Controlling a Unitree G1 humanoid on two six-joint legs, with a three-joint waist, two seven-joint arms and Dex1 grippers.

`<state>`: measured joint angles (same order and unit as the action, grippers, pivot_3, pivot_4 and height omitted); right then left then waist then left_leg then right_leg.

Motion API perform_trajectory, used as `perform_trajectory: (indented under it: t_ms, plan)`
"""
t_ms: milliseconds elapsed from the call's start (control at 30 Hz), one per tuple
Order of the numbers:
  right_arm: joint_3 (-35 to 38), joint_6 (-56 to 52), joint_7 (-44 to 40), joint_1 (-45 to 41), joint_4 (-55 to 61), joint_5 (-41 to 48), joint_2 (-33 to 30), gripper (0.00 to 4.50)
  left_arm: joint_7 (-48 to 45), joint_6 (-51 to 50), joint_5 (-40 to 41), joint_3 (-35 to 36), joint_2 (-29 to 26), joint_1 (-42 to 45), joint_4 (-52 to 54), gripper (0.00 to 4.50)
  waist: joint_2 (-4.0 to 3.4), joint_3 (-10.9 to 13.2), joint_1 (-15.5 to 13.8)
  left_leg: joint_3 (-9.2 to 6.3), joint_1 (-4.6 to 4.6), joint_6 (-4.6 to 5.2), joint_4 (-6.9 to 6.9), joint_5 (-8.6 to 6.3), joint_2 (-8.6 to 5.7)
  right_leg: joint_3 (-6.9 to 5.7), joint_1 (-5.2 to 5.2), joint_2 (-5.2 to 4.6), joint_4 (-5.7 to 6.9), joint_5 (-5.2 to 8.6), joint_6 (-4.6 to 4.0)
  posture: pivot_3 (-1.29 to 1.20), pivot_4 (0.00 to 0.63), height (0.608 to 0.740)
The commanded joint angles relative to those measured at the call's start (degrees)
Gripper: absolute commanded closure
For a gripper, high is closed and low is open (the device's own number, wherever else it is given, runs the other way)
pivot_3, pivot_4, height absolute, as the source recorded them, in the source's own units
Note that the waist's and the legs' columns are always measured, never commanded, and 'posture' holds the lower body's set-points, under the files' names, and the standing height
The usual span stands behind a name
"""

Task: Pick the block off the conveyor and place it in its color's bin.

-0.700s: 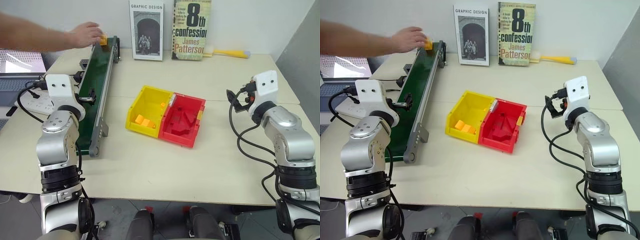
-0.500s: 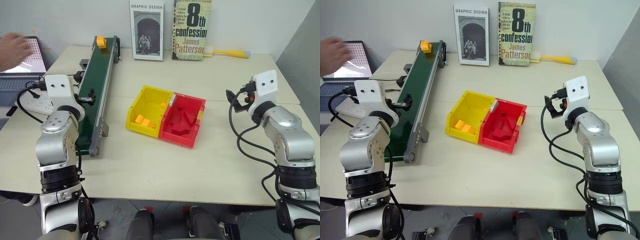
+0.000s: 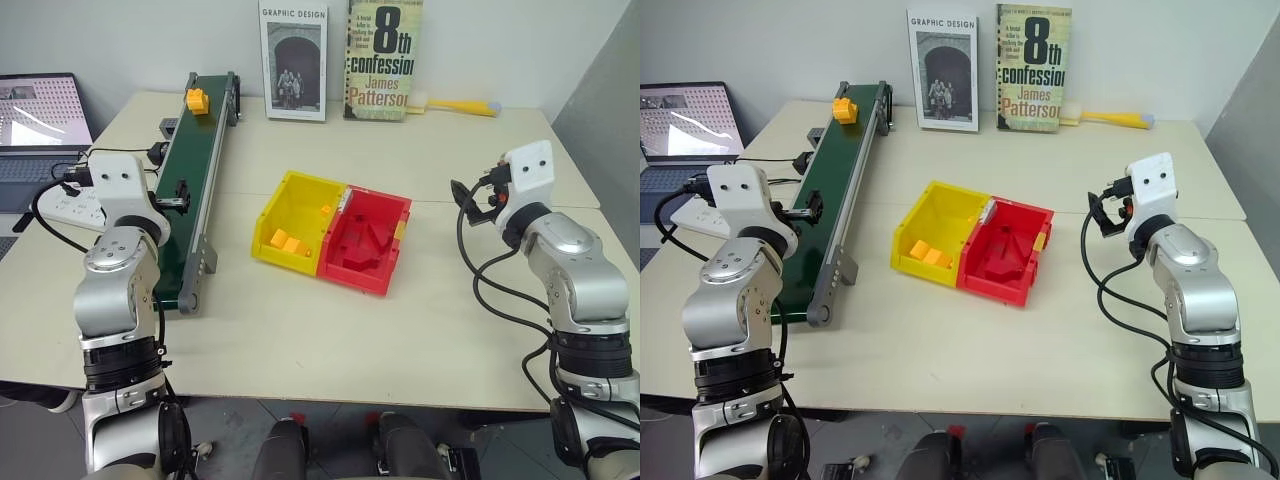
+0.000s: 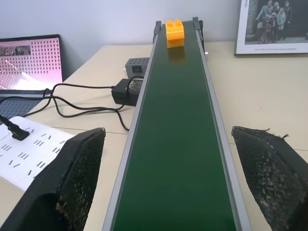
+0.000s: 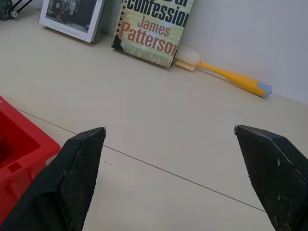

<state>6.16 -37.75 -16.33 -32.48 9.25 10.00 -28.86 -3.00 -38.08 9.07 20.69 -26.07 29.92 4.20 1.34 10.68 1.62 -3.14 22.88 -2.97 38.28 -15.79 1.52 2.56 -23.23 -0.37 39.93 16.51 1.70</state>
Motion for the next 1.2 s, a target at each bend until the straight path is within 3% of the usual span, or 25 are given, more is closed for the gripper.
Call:
perform_trajectory:
  t_ms: [33, 167, 267, 400, 1200]
  plan:
    - [-1.0, 1.8, -3.8, -2.6, 1.7, 0.7, -1.3, 0.00, 1.1, 1.6, -0.3, 0.7, 0.3, -0.2, 2.8, 0.11, 0.00, 0.0, 0.0, 0.00, -0.01, 0.00, 0.00, 0.00, 0.00, 0.00, 0.00, 0.00, 0.00, 0.00, 0.00, 0.00, 0.150, 0.740]
    - [-2.4, 1.7, -14.6, -5.6, 2.6, 6.7, -2.6, 0.00, 1.6, 2.2, -0.5, 0.0, 0.9, 0.6, 1.9, 0.11, 0.00, 0.0, 0.0, 0.00, 0.00, 0.00, 0.00, 0.00, 0.00, 0.00, 0.00, 0.00, -0.01, 0.00, 0.00, 0.00, 0.150, 0.740]
    - [-3.1, -3.6, -29.8, -10.4, 5.2, 18.6, -5.4, 0.00, 1.7, 4.0, -0.9, -0.2, 0.6, 2.7, -1.3, 0.11, -0.01, 0.0, 0.0, -0.05, 0.00, 0.01, -0.01, 0.00, 0.00, -0.05, 0.00, 0.05, -0.01, 0.00, 0.00, 0.00, 0.150, 0.740]
    - [-3.8, -6.8, -35.8, -14.7, 4.5, 23.7, -7.0, 0.00, 2.2, 5.3, -1.3, -0.3, 0.3, 4.8, -4.4, 0.11, 0.00, 0.0, 0.0, -0.08, 0.00, 0.01, -0.01, -0.01, -0.03, -0.07, 0.00, 0.07, -0.03, 0.00, -0.01, 0.00, 0.150, 0.740]
    - [-4.7, -9.7, -36.4, -15.5, 7.6, 26.7, -8.1, 0.00, 3.3, 6.2, 0.6, 1.3, 1.8, 8.0, -10.2, 0.11, 0.00, 0.0, 0.0, -0.11, 0.02, 0.01, -0.01, -0.01, 0.01, -0.08, 0.00, 0.01, -0.04, 0.00, -0.01, 0.00, 0.150, 0.740]
